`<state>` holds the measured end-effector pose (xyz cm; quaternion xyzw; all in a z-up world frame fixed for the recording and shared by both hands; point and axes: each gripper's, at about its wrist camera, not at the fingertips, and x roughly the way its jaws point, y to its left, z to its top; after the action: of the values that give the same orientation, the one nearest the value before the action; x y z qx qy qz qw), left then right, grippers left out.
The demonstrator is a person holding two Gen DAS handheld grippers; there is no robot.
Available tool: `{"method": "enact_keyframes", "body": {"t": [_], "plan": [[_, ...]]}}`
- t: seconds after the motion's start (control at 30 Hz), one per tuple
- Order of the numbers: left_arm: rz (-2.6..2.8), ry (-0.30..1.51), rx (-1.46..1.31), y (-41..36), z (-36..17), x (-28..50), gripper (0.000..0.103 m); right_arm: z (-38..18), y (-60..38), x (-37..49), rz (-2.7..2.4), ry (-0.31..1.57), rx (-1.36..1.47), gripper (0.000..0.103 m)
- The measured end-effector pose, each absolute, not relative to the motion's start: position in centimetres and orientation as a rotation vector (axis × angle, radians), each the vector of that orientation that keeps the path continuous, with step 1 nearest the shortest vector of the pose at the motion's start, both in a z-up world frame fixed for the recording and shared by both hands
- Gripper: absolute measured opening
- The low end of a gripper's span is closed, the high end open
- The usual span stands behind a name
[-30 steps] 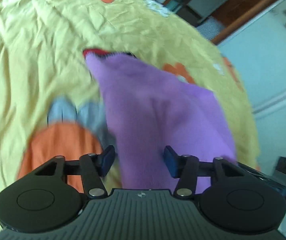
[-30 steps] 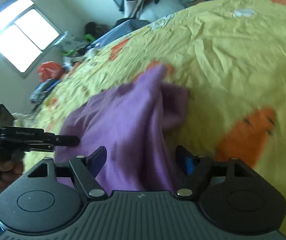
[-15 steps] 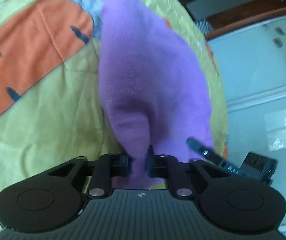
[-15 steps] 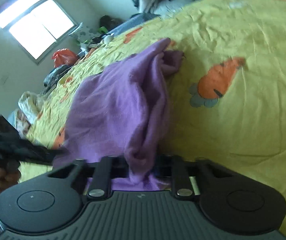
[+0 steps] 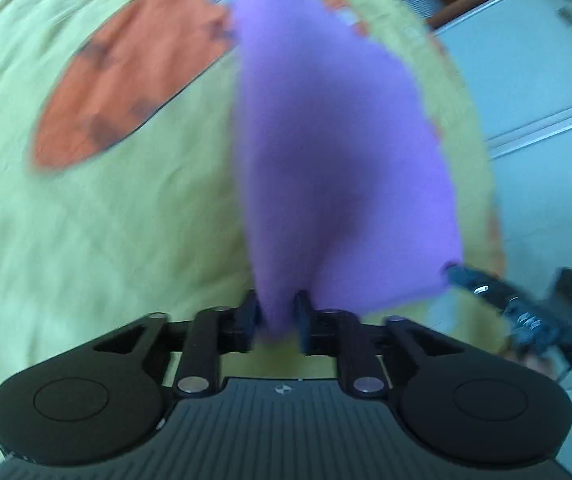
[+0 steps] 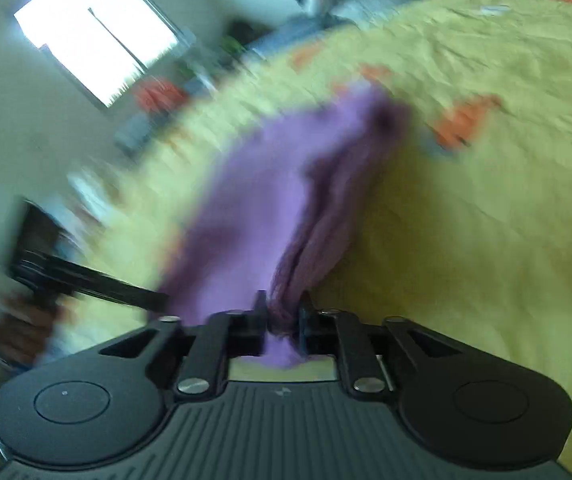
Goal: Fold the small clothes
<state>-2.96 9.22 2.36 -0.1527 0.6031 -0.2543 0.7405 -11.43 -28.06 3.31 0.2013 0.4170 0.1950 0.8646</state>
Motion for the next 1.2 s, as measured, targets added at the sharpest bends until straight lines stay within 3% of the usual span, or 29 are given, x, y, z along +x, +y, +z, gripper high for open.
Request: {"method": "enact_keyframes", "body": {"t": [0.07,0.13,0.23,0.33,0.63,0.7,0.73,0.77,0.83,1.03,1.2], "plan": [[-0.577,1.302,-0.335,10.0,3.0,-4.2,0.027,2.9,-28.9,-13.4,0.375,0.837,0.434,0.032],[-0.575,1.230,-0.283,10.2,4.5,-5.0,0.054,3.2,-30.0,-14.9,0.399,0.788,0.514,0.032],[-0.610,1.121,-0.261,10.0,6.5,-5.7,0.073,2.9,-30.9,-15.4,0.449,0.751,0.656,0.032],[-0.635,1.058,-0.239,8.3,7.7,-5.3,0.084,3.5,-30.9,-14.6,0.460,0.704,0.663,0.032],[-0.654,1.065,-0.202,4.7,4.7,-5.0,0.093,4.8,-30.1,-8.9,0.480,0.665,0.510,0.032],[-0.651,1.069,-0.204,5.1,4.0,-5.0,0.094,4.7,-29.6,-7.7,0.497,0.682,0.475,0.040],[-0.646,1.071,-0.199,5.3,3.8,-5.1,0.094,4.5,-29.4,-7.3,0.487,0.700,0.458,0.054],[-0.636,1.075,-0.198,5.5,3.6,-5.1,0.094,4.4,-29.1,-7.0,0.491,0.716,0.442,0.058],[-0.614,1.095,-0.192,6.1,3.3,-5.1,0.095,4.0,-28.4,-7.1,0.477,0.744,0.378,0.059],[-0.607,1.095,-0.175,7.5,3.0,-5.7,0.095,2.9,-27.7,-10.6,0.531,0.747,0.363,0.056],[-0.550,1.044,-0.141,6.7,4.3,-5.9,0.097,2.9,-25.9,-12.2,0.529,0.746,0.272,0.030]]}}
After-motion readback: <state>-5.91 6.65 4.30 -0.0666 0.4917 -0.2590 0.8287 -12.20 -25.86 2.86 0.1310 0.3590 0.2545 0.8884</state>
